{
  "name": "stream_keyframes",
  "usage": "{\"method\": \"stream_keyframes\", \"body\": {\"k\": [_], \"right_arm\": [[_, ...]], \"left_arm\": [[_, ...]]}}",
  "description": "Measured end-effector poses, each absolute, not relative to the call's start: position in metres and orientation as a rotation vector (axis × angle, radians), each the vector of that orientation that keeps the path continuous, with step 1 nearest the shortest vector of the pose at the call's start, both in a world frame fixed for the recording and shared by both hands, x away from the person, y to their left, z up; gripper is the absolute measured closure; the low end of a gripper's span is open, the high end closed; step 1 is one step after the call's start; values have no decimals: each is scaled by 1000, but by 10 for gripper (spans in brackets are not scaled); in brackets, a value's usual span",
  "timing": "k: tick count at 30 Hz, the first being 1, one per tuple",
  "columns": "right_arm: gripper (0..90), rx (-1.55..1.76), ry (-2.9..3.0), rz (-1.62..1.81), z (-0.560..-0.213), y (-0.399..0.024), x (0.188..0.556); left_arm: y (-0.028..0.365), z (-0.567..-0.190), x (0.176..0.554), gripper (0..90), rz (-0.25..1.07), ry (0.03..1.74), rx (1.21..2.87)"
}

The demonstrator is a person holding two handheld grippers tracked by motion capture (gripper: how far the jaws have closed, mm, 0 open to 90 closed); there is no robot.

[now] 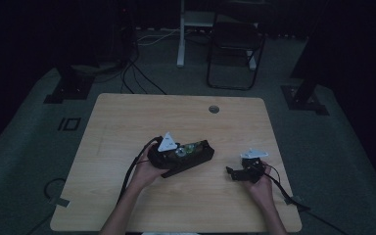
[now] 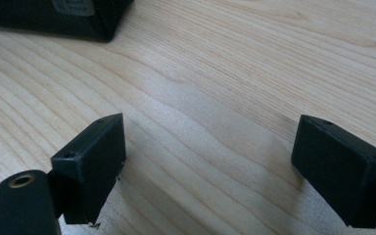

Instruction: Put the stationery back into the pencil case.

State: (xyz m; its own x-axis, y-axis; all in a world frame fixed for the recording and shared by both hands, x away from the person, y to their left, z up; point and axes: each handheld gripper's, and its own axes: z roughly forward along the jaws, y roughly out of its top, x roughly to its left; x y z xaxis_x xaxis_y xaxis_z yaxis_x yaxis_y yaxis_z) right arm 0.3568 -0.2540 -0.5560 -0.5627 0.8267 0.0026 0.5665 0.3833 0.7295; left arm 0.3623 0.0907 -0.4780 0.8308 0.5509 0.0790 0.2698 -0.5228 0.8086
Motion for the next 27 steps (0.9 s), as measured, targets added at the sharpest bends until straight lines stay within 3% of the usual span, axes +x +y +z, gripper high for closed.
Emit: {"method": "stream_keyframes", "body": {"k": [5, 12, 27], "right_arm": [[126, 1210, 2285, 992, -556, -254, 357], [126, 1210, 2286, 992, -556, -254, 357], [126, 1210, 2286, 992, -556, -254, 357]], "left_arm": [[90, -482, 364, 405, 388, 600, 2145], [99, -475, 359, 323, 416, 594, 2117], [165, -461, 361, 323, 465, 690, 2116]]}}
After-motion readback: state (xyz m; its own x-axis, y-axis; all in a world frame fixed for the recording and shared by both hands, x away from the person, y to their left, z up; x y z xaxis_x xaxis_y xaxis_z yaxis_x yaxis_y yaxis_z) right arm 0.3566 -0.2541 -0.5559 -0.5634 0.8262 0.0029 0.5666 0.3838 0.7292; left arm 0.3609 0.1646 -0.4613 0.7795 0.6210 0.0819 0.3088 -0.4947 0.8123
